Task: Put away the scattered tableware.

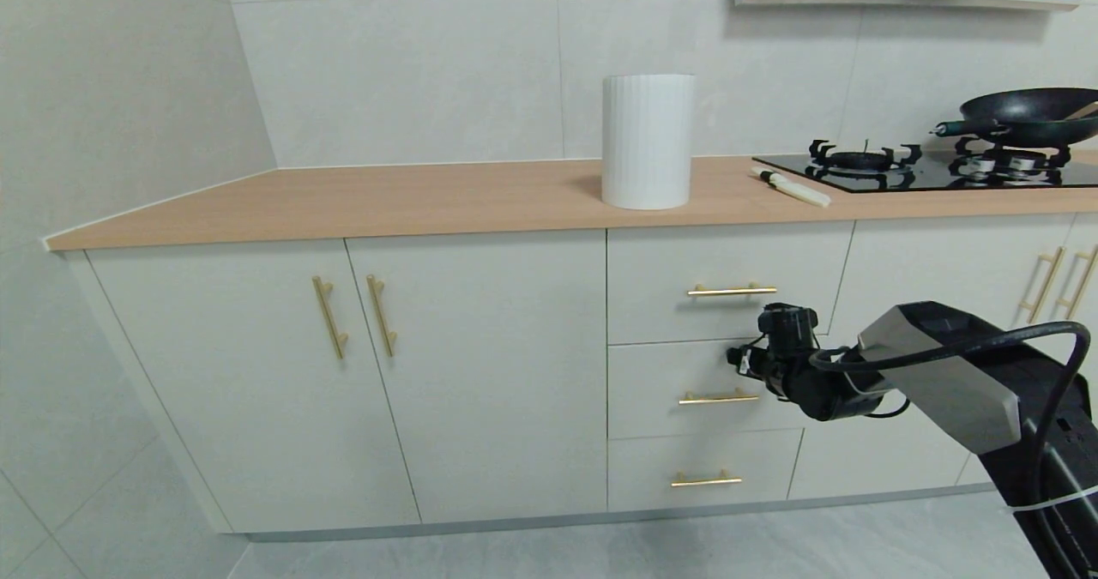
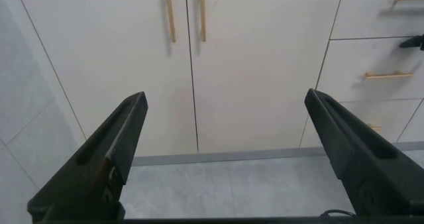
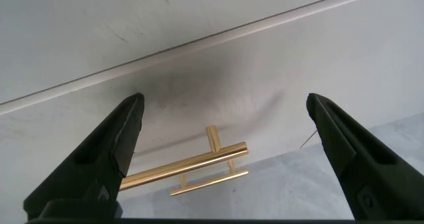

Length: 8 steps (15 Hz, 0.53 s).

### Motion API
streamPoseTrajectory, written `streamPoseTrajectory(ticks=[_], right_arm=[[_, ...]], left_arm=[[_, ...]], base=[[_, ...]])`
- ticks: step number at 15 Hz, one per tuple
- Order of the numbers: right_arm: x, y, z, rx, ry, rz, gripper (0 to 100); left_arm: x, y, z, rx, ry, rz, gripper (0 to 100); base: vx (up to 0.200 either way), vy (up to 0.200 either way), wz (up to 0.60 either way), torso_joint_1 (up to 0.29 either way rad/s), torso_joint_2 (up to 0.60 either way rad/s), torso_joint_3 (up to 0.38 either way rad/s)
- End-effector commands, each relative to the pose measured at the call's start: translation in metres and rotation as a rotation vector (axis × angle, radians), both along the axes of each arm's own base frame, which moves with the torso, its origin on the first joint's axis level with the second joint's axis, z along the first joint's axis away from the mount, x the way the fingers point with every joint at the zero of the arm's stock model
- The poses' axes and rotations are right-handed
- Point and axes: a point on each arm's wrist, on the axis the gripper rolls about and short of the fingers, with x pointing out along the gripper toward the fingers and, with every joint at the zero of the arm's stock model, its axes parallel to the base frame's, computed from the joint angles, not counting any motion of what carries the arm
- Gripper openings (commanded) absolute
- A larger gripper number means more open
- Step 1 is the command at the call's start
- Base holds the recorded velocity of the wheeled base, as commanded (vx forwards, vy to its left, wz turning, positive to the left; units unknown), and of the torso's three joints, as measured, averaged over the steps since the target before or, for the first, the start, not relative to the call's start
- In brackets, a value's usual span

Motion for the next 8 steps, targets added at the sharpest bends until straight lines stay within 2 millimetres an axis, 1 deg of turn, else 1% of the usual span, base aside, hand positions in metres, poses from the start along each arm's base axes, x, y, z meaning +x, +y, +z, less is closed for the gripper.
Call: streamPoseTrajectory(ticks=[1,4,6,8], right_arm=[[0.002,0.000,0.002,0.012,-0.012,-0.007,100],[0.006,0.001,0.001,0.014,-0.024,-0.007,100],[0.004,-0.003,0.006,0.016,-0.026,-0.014,100],[-0.017,-0.004,0.030,0.017,-0.003,-0.005,100]], left_arm=[[0.000,0.000,0.000,-0.001,0.000,-0.001,100],[0.000,0.000,0.000,0.000,0.000,0.001,100],[0.000,0.000,0.000,0.000,0.000,0.001,100],[0.000,0.000,0.000,0.000,0.000,0.001,100]], base=[[0.000,0.000,0.00,0.000,0.00,0.000],[0.000,0.000,0.00,0.000,0.00,0.000],[0.000,0.000,0.00,0.000,0.00,0.000],[0.000,0.000,0.00,0.000,0.00,0.000]])
